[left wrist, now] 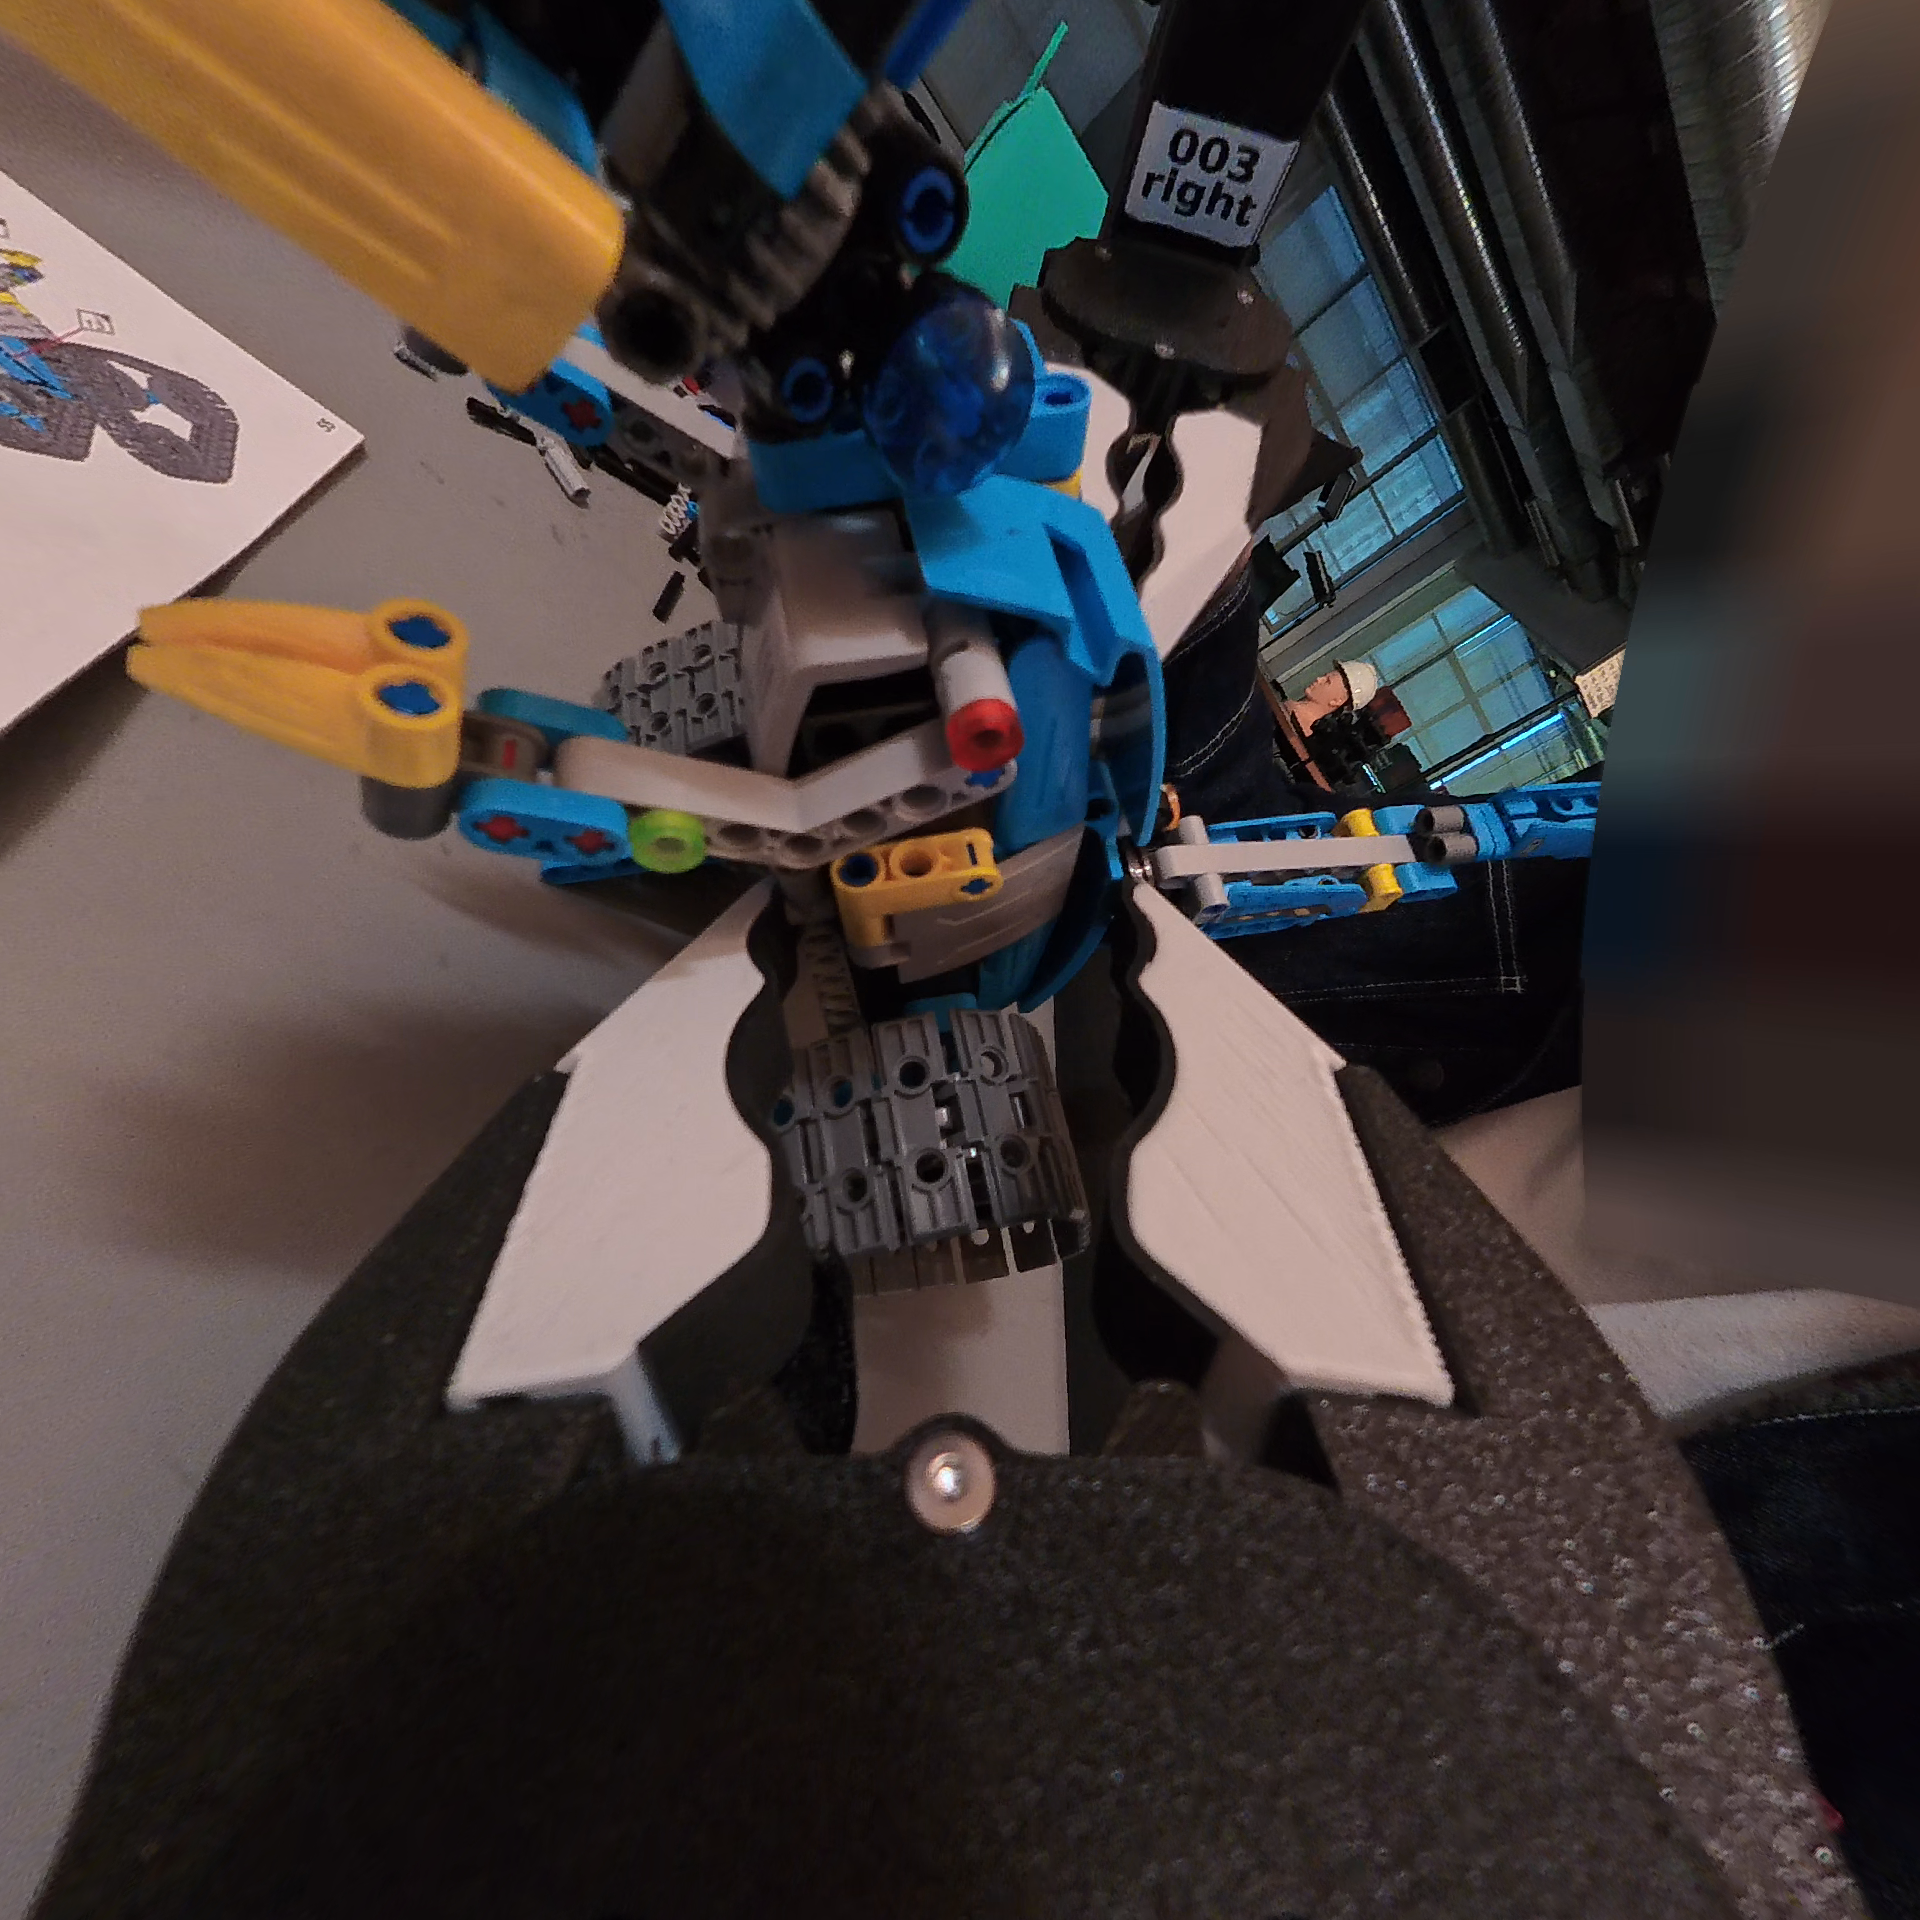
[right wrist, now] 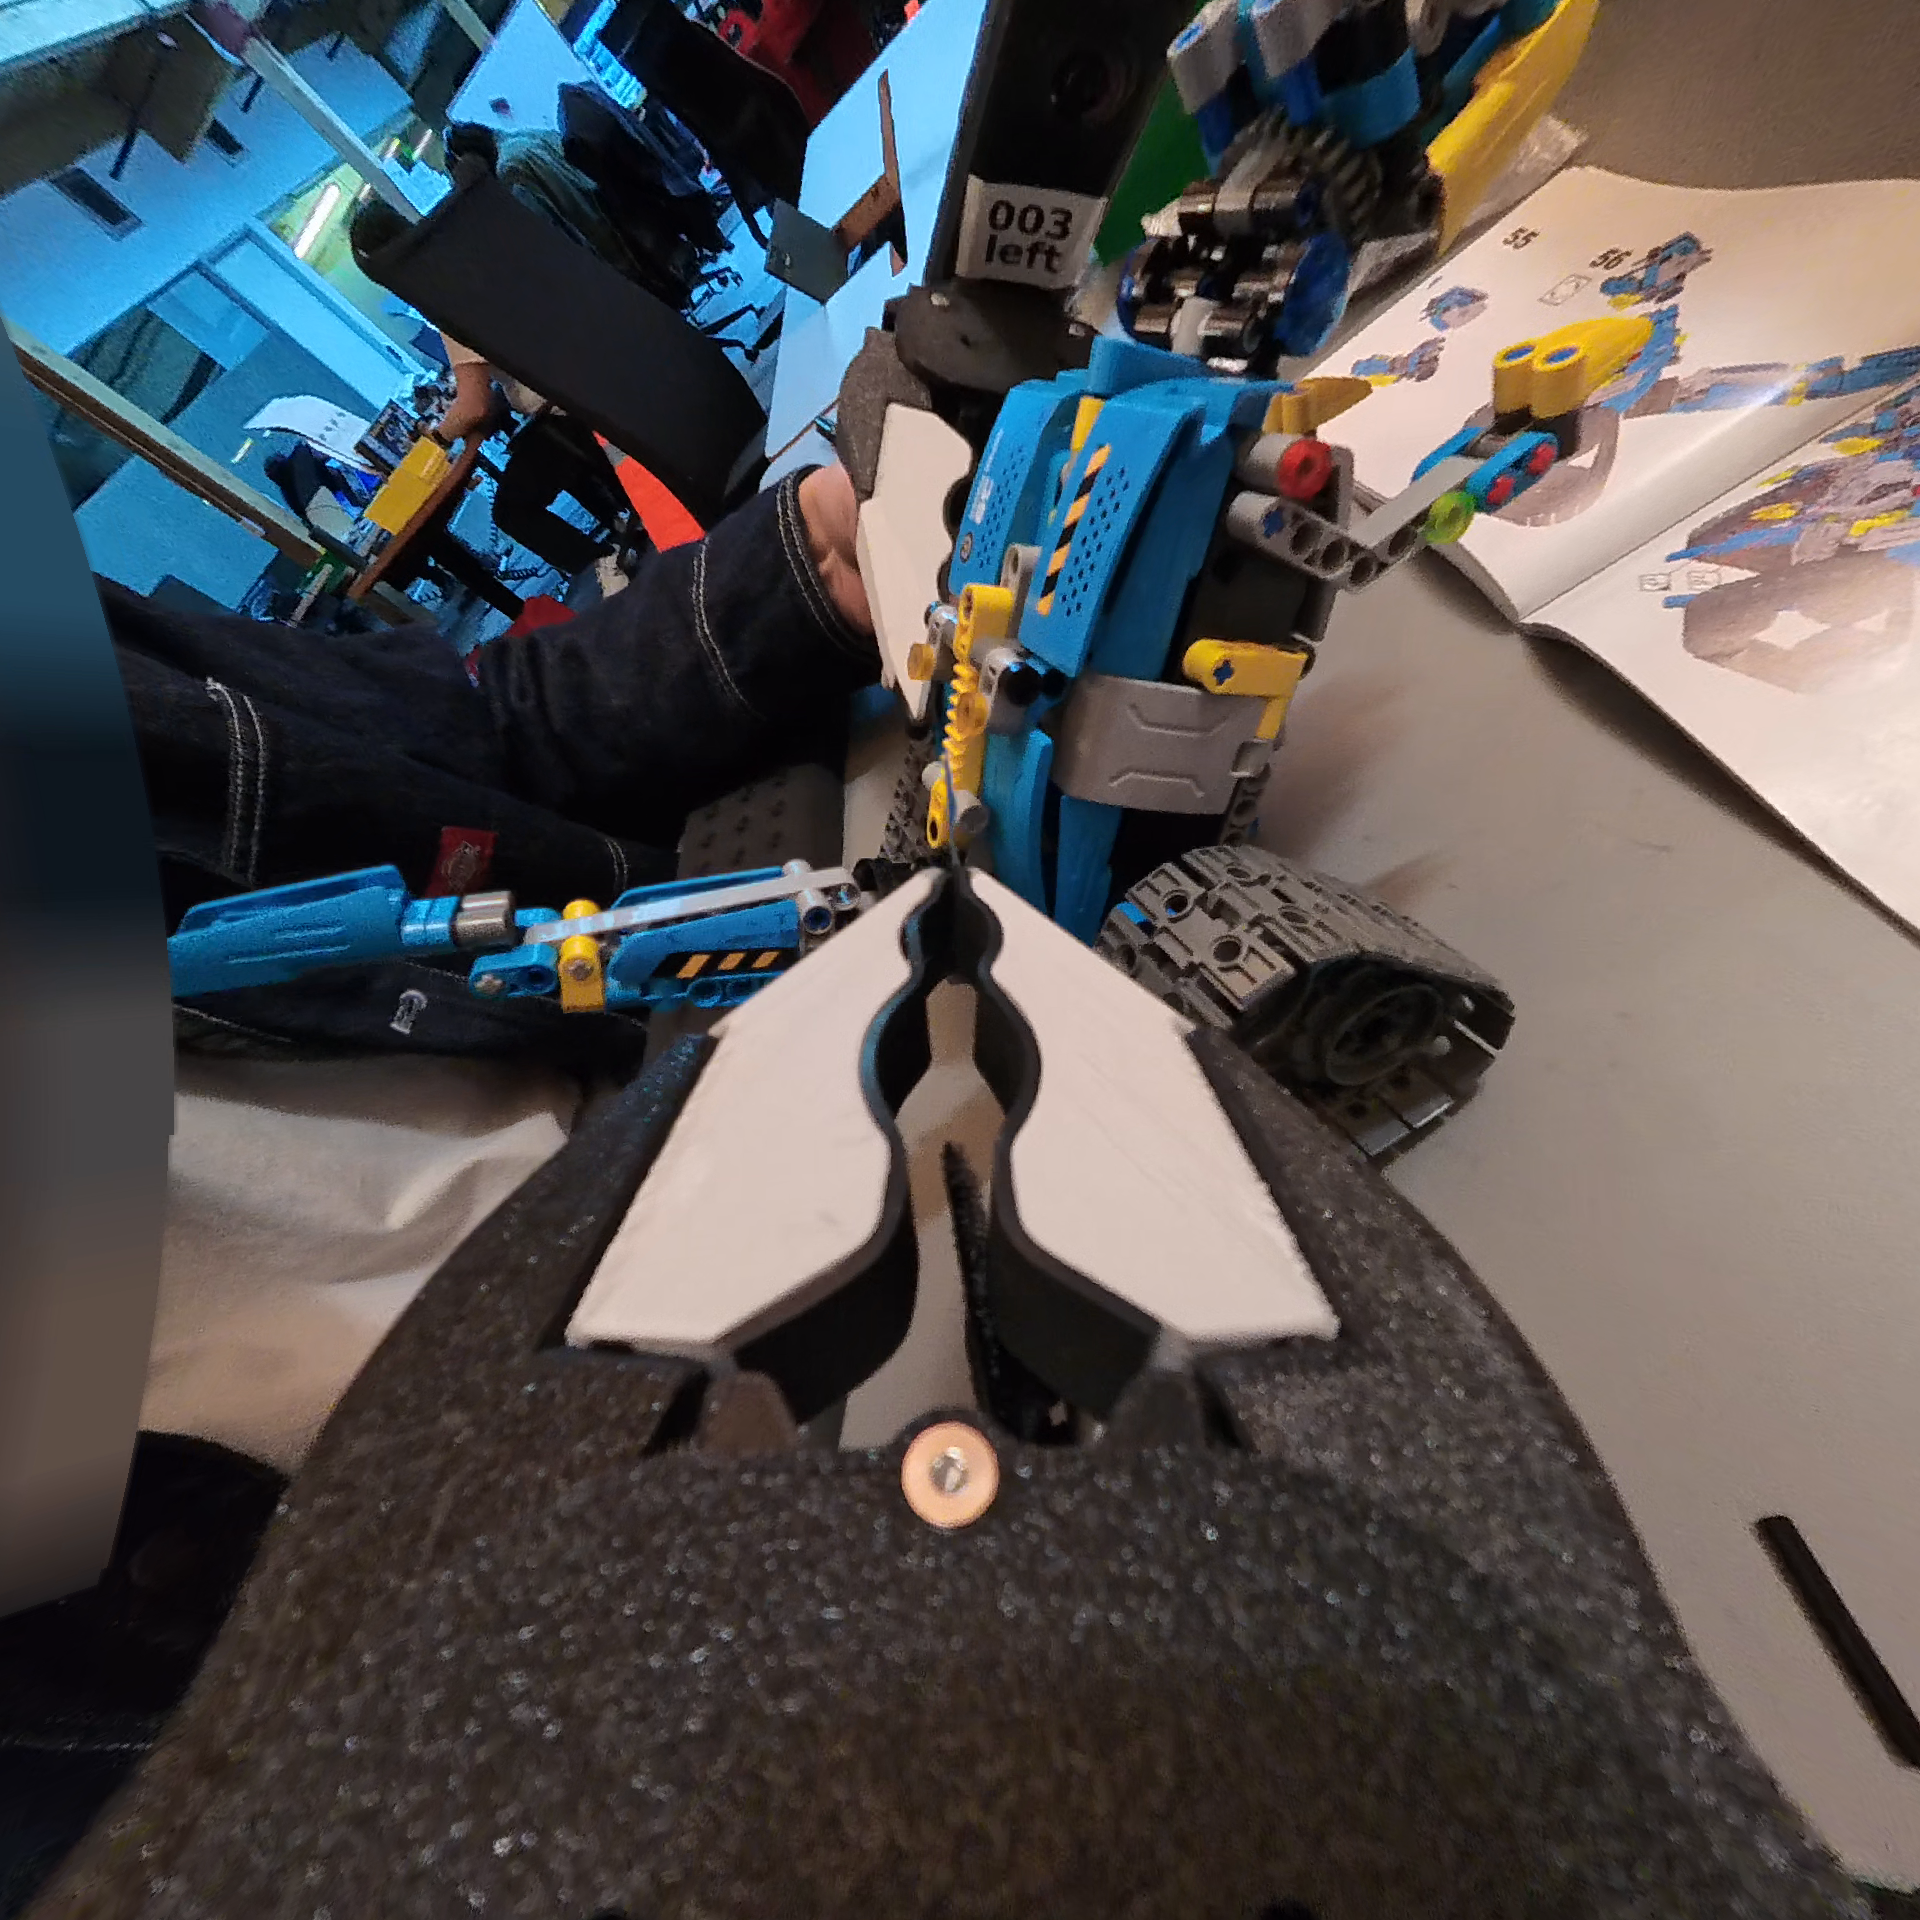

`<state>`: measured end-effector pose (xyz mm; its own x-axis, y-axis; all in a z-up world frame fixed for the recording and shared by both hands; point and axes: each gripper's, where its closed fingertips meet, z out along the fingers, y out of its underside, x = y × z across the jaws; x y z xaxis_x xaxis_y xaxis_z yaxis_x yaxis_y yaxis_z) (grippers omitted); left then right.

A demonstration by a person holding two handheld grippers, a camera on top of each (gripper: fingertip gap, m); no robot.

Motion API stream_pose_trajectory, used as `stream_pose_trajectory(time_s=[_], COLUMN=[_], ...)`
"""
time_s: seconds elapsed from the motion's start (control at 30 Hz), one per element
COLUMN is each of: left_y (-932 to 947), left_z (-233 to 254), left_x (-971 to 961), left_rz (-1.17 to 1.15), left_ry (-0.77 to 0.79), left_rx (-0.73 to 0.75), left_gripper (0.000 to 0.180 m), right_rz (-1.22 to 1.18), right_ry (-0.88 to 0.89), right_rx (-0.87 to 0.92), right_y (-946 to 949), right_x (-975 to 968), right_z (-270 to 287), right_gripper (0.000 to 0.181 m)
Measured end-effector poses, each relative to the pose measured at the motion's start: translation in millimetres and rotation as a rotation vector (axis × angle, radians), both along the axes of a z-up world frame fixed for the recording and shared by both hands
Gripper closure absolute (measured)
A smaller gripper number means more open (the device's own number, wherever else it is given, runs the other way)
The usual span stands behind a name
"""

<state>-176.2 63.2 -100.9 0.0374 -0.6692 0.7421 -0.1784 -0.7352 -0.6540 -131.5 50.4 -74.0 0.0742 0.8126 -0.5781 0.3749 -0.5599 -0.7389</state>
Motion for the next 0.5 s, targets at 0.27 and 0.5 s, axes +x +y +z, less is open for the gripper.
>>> stream_pose_trajectory(time_s=[0.27, 0.5], left_y=[-0.2, -0.2], left_z=[0.1, 0.1], left_x=[0.3, 0.2], left_rz=[-0.002, -0.002], left_ry=[-0.001, -0.003], left_rx=[0.000, -0.002], left_gripper=[0.121, 0.121], right_rz=[0.007, 0.005], right_ry=[-0.007, 0.006], right_rx=[-0.014, -0.025], right_y=[-2.0, -1.5], right_x=[-6.1, -6.4], right_z=[-5.0, -4.2], right_gripper=[0.181, 0.181])
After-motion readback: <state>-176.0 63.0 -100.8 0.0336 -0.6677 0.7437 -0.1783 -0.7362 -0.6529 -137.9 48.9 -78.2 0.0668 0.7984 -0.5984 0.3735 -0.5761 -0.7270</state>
